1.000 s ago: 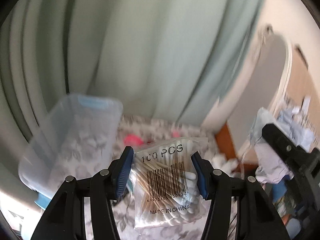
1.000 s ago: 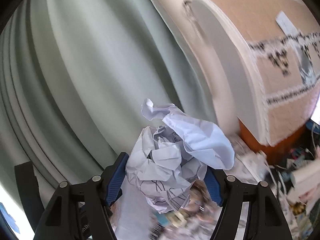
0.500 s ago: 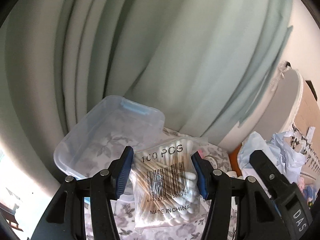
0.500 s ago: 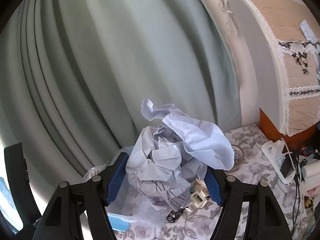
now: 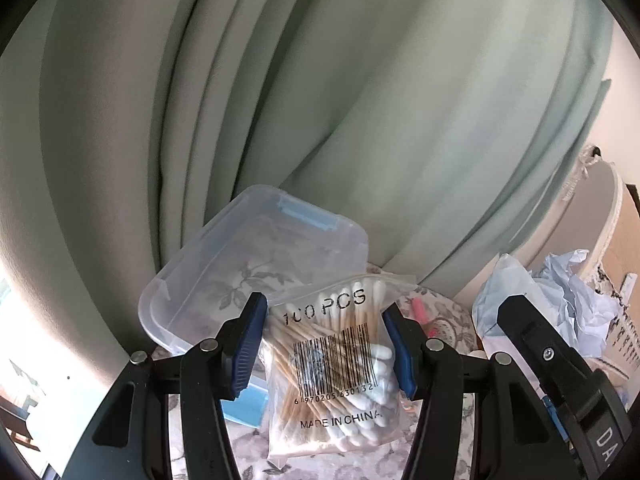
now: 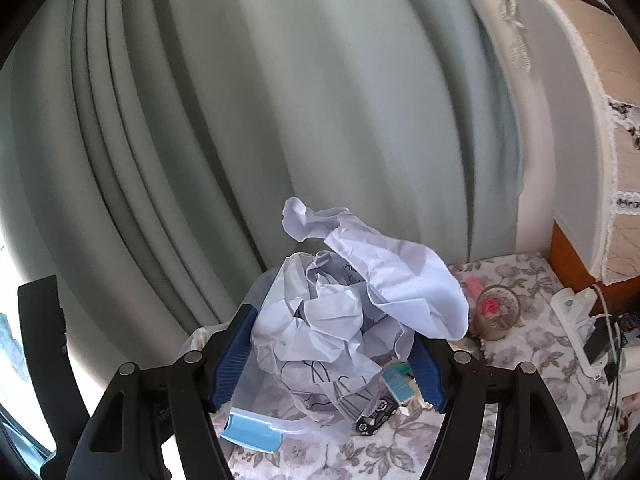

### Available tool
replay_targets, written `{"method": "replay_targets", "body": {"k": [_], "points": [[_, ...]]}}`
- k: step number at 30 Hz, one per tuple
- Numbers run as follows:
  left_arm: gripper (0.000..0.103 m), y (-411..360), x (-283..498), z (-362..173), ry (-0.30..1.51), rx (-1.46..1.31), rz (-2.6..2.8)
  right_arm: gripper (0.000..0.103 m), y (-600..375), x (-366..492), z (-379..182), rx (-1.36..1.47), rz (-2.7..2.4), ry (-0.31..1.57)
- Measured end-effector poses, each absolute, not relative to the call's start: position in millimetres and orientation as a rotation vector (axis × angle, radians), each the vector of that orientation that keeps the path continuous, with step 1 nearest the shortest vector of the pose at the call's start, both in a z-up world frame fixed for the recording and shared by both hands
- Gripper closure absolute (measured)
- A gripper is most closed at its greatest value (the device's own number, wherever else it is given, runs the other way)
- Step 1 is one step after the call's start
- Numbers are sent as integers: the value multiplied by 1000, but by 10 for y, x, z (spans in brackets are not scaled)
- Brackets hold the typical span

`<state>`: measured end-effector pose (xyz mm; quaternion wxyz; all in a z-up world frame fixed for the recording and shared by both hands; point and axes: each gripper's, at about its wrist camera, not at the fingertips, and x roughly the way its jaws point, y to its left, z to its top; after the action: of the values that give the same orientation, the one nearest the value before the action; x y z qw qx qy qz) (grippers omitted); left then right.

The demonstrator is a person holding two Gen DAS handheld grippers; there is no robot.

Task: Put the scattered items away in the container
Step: 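Carry the swab bag and paper over the clear box and release both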

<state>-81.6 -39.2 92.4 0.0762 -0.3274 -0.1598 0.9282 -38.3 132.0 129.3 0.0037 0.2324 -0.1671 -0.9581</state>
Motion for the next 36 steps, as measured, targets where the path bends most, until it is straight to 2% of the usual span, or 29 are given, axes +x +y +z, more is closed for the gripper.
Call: {"method": "replay_targets", "body": {"k": [22,36], "points": [[45,-900,-1282,363,-606,-1118,2757,28,1183,-918,713,941,-2898,-441],[45,-967,-1401,210,-639,-1150,2717,28,1059,-1293,524,1033,-2865,-494]]}}
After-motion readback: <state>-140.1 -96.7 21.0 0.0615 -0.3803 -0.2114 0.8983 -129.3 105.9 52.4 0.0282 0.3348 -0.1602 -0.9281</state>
